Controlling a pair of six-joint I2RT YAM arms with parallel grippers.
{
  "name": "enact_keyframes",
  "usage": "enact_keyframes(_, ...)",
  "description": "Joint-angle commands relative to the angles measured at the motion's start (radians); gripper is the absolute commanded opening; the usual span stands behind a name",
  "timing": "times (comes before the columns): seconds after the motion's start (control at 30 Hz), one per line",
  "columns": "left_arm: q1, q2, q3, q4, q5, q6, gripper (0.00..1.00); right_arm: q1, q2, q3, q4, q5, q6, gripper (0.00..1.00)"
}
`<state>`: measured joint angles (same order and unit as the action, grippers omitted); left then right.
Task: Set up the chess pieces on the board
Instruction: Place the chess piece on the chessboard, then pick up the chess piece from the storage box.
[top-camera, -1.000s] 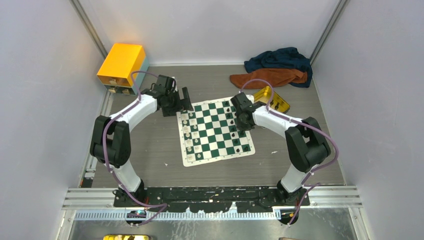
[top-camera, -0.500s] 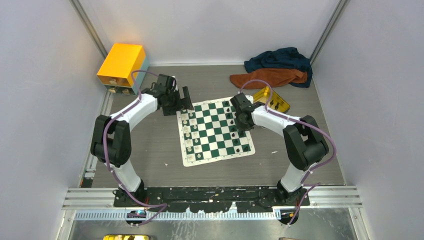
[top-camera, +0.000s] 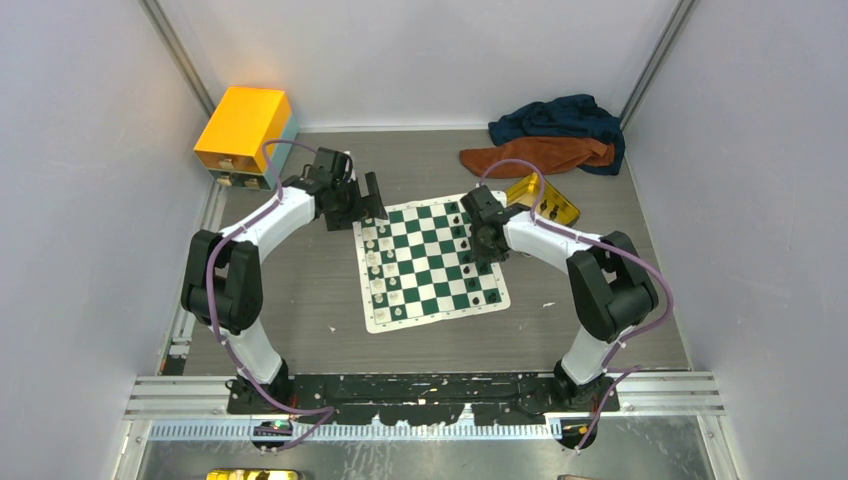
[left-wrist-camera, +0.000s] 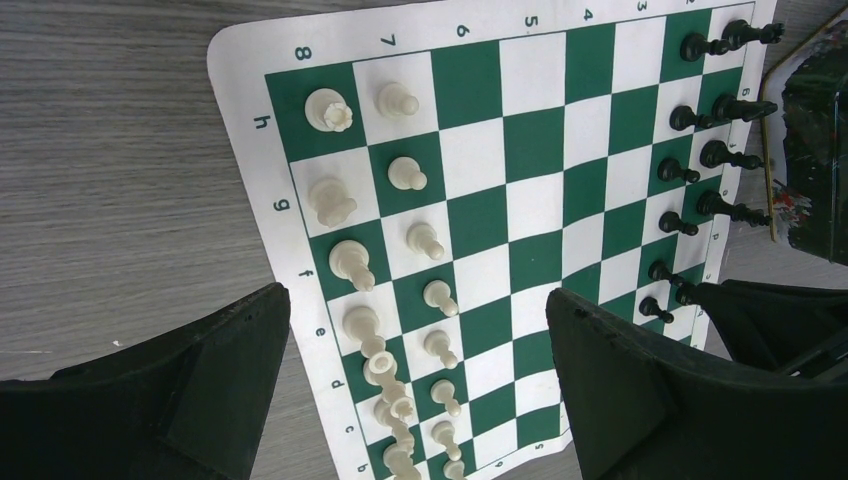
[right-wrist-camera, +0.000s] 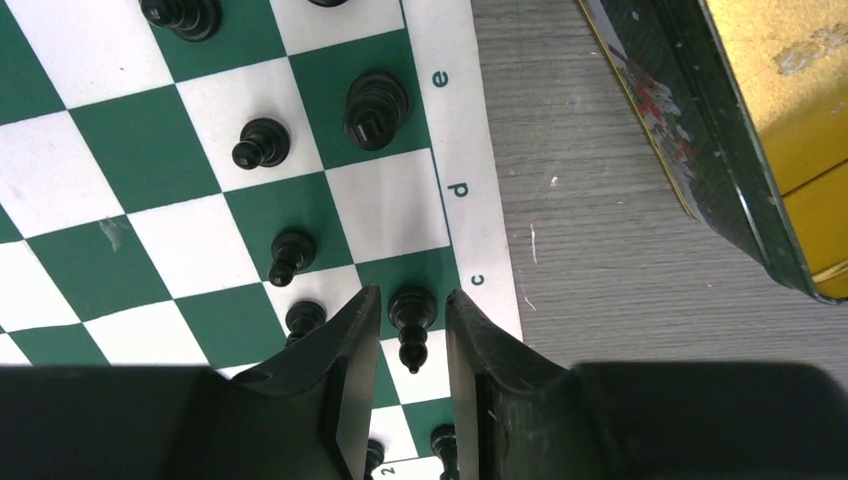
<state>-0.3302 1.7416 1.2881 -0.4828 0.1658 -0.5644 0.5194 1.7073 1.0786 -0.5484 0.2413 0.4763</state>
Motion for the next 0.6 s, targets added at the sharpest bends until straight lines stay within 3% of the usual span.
enact_keyframes(0.0,-0.004,-0.030,0.023,0.023,-0.002,0.015,1.00,-0.003,-0.090,0.041,-0.024,0.026,-0.002,0.37)
enact_keyframes(0.3,-0.006,-0.040,0.018,0.027,0.003,0.012,1.00,-0.022,-0.196,0.162,-0.096,0.100,-0.001,0.36)
enact_keyframes(0.57,-0.006,-0.046,-0.001,0.035,0.012,0.015,1.00,-0.190,-0.152,0.208,-0.050,0.135,0.029,0.36)
